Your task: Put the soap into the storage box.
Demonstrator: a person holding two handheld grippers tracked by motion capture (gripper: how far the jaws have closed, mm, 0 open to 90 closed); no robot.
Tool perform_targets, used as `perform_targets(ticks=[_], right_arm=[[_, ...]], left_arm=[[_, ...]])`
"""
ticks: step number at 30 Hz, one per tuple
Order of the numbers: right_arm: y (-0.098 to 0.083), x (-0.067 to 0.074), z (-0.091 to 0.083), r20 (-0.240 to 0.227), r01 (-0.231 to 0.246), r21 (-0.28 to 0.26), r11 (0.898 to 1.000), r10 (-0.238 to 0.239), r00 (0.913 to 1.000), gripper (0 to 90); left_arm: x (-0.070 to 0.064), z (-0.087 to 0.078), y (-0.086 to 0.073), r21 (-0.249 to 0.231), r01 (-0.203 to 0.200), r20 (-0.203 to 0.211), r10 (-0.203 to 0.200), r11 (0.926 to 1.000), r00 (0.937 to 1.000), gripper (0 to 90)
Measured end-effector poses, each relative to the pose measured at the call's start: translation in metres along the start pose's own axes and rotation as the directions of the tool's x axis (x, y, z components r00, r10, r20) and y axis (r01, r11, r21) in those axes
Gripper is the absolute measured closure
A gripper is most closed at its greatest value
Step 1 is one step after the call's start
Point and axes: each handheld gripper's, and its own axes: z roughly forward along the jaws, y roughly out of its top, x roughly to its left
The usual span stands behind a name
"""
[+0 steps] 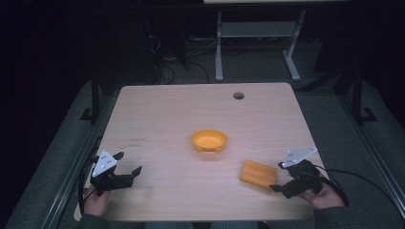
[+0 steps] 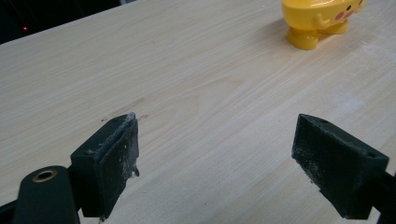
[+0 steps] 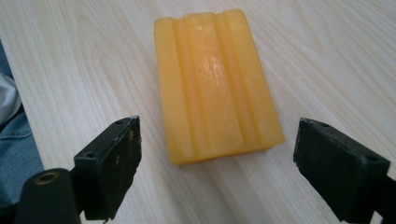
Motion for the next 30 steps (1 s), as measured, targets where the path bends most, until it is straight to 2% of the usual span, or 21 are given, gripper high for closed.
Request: perform_targets(ticks=[14, 17, 22, 30], right_arm=[[0.022, -0.001, 0.019, -0.030, 0.052, 0.036, 0.998, -0.051, 0.9982, 14.7], [0.024, -0.001, 0.021, -0.033, 0.050, 0.045, 0.998, -0.049, 0.9983, 14.7], [0.031, -0.003, 0.030, -0.036, 0.082, 0.068, 0.994, -0.079, 0.9962, 14.7], [0.039, -0.006, 0.041, -0.051, 0.103, 0.081, 0.991, -0.099, 0.9938, 14.7]], left_arm=[[0.000, 0.000, 0.000, 0.000, -0.001, 0.001, 0.001, 1.0000, 1.0000, 14.2], [0.000, 0.000, 0.000, 0.001, 0.000, 0.001, 0.000, 1.0000, 1.0000, 14.2], [0.000, 0.000, 0.000, 0.001, 0.000, 0.003, 0.000, 1.0000, 1.0000, 14.2], [0.000, 0.000, 0.000, 0.001, 0.000, 0.005, 0.000, 1.0000, 1.0000, 14.2]])
